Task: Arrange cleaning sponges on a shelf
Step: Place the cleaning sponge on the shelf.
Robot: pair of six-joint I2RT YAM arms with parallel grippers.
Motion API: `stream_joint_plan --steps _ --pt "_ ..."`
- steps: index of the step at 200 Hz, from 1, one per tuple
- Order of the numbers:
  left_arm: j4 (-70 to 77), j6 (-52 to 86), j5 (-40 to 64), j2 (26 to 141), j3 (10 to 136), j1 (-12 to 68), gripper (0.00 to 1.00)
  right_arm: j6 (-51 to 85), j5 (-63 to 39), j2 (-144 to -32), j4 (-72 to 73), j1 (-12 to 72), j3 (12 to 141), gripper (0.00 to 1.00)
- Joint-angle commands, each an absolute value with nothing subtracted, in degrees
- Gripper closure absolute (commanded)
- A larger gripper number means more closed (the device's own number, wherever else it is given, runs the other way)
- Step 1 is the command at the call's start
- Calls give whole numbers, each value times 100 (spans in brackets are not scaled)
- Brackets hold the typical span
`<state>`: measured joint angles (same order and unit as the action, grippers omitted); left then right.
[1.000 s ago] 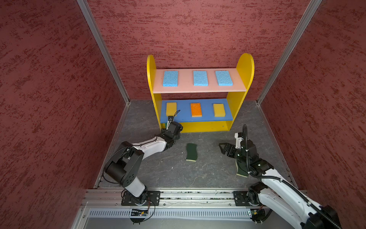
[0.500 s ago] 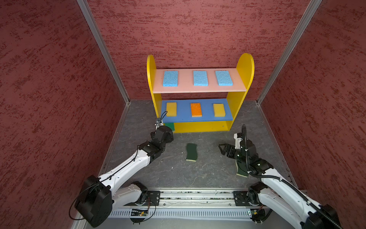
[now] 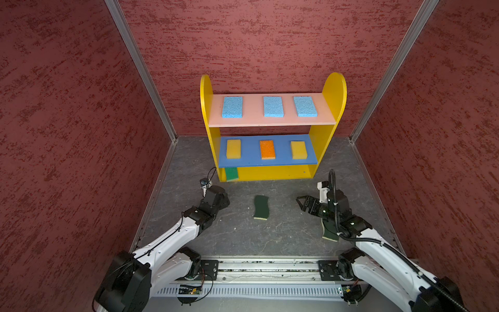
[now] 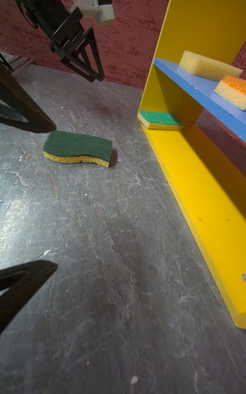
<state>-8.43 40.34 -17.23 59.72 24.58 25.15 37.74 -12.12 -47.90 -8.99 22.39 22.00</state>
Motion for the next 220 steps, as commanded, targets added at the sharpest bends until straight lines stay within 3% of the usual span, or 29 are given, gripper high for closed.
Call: stream_joint_plan --steps 1,45,102,157,220 --pt "249 4438 -1086 6198 2332 2219 34 3858 -1346 -4804 -662 2207 2356 6" --pt "1348 4743 -437 6609 2146 1781 37 3850 -1354 -4755 -542 2206 2226 6" --pt "1670 5226 -372 7225 2307 1618 44 3693 -1389 -5006 -413 2205 2298 6" --pt "3221 5920 -54 8206 2153 1536 50 3569 -1380 -5037 -387 2202 2340 6" --pt "3885 6415 -239 8862 2163 1502 51 3421 -1285 -5019 -440 2206 2287 6"
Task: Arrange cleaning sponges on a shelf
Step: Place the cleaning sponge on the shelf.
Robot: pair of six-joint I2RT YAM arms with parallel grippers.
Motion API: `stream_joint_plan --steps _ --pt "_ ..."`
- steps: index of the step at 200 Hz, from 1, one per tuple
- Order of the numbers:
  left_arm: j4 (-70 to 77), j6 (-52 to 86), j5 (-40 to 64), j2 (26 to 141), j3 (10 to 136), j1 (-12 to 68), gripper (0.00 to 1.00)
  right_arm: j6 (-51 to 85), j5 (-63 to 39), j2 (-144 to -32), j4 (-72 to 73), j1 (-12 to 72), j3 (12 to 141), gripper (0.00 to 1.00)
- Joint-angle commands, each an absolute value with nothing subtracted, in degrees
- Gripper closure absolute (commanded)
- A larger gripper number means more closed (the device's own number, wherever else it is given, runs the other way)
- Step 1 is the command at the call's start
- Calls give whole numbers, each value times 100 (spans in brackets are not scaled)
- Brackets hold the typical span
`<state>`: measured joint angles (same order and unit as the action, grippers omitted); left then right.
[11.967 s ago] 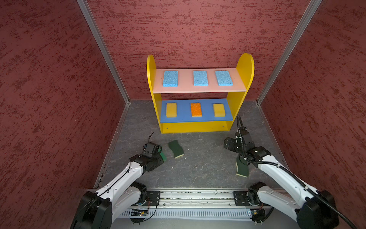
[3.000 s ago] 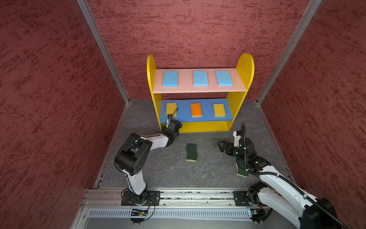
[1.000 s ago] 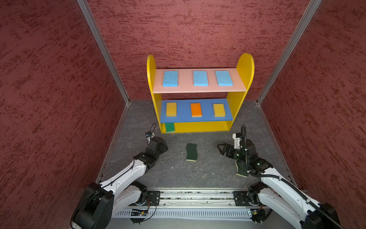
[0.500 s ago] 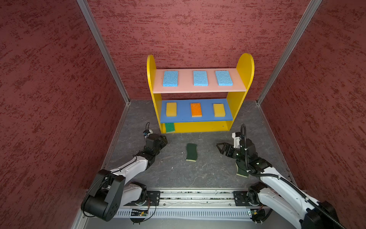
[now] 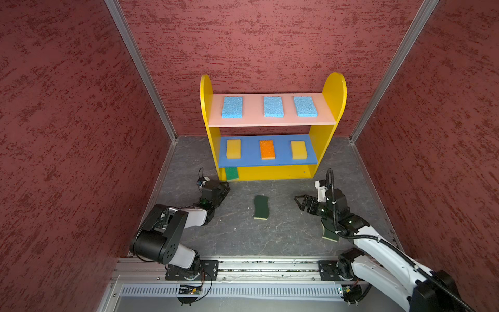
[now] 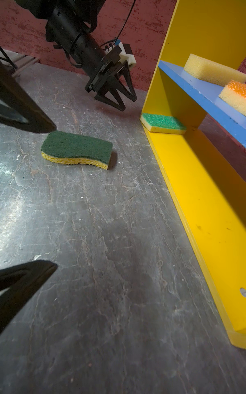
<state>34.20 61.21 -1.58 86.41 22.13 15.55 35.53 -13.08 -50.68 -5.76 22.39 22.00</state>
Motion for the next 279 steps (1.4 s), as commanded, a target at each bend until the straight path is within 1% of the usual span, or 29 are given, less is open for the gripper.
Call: stream_joint_plan --steps 1,45,146,194,252,279 --pt "3898 6425 -238 8869 2158 1503 51 3420 -1284 -5019 -440 2206 2282 6" --pt "4119 6752 -267 9356 2235 1505 52 3423 -1263 -4981 -378 2206 2230 6" --pt "5905 7691 -417 10864 2118 1559 57 3193 -1138 -4860 -508 2204 2171 6" --pt "5904 7955 -490 11180 2240 1579 58 3139 -1065 -4805 -571 2205 2166 6" --pt "6484 8663 -801 11880 2248 1713 63 3138 -1055 -4842 -466 2205 2101 6" --pt "6491 8771 -787 12088 2370 1779 63 3090 -1039 -4827 -509 2199 2091 6"
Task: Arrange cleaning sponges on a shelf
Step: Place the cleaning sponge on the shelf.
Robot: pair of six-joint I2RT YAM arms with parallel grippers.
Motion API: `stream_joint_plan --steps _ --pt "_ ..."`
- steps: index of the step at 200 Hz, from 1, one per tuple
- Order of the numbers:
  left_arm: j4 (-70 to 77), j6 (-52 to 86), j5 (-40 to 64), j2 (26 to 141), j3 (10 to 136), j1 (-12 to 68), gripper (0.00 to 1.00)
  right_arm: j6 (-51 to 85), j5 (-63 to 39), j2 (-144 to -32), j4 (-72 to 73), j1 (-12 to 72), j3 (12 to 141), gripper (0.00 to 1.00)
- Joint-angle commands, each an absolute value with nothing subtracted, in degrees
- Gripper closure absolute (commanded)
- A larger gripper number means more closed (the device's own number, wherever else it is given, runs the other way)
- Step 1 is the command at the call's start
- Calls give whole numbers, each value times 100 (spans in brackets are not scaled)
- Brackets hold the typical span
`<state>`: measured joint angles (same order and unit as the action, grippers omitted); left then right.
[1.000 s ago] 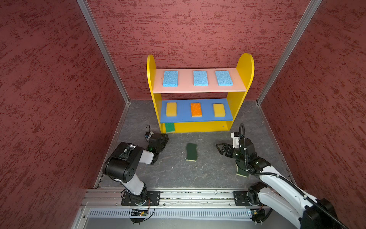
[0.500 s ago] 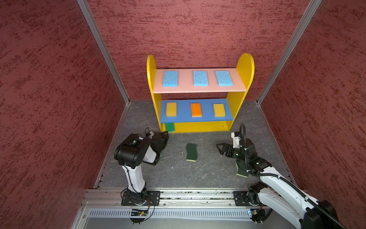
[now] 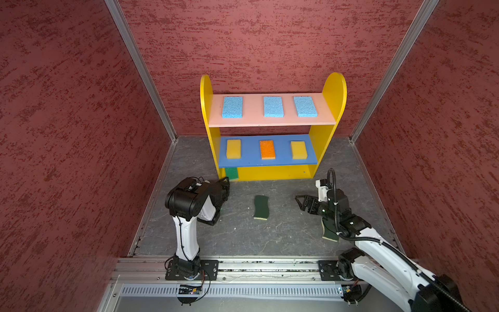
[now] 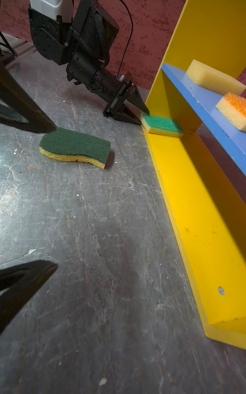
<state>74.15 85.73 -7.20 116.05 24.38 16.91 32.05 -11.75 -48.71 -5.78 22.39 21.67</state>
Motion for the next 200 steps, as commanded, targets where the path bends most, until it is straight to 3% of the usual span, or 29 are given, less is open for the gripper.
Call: stream_joint_plan --steps 1,200 --pt "6493 8780 -789 12095 2372 1777 63 3087 -1038 -4822 -510 2203 2087 6" --pt "6071 8672 -642 12245 2637 1778 80 2967 -822 -4627 -726 2205 1952 6"
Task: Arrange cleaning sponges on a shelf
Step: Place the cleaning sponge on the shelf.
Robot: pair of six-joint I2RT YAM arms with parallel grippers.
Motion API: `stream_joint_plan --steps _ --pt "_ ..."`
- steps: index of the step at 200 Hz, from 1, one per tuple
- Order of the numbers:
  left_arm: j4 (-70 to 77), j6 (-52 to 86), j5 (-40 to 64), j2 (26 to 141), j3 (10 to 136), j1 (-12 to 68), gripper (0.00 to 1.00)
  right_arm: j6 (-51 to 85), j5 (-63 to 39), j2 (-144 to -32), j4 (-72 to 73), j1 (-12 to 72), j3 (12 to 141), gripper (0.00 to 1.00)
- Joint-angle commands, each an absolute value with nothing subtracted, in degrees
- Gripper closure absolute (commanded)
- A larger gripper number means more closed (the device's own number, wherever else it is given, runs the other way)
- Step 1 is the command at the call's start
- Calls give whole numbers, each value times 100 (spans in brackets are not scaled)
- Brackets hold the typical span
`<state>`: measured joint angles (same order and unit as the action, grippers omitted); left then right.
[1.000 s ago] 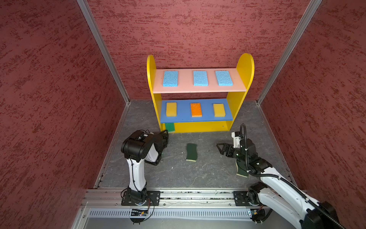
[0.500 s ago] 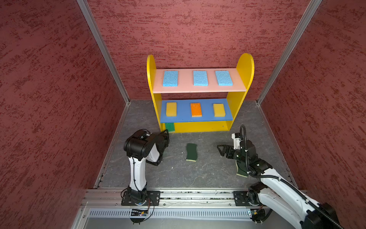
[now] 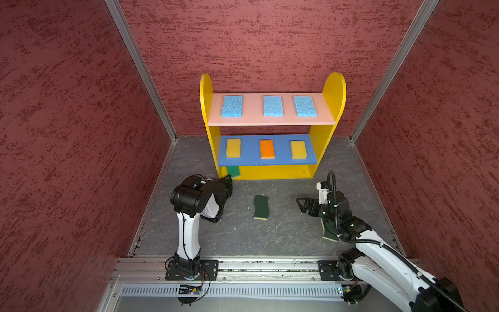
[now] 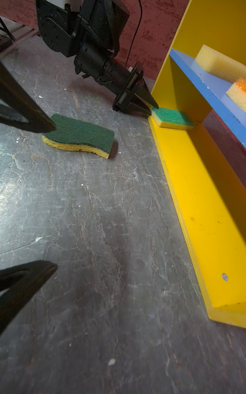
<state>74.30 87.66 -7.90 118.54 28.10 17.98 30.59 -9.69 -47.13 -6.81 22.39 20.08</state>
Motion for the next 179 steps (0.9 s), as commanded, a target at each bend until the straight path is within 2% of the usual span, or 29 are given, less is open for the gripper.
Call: stream_joint_plan --steps 1,179 --pt "6072 8665 -642 12244 2637 1772 80 2969 -824 -4630 -728 2206 1947 6" --pt "5669 7825 -527 11694 2797 1693 84 3111 -940 -4643 -580 2202 1863 6"
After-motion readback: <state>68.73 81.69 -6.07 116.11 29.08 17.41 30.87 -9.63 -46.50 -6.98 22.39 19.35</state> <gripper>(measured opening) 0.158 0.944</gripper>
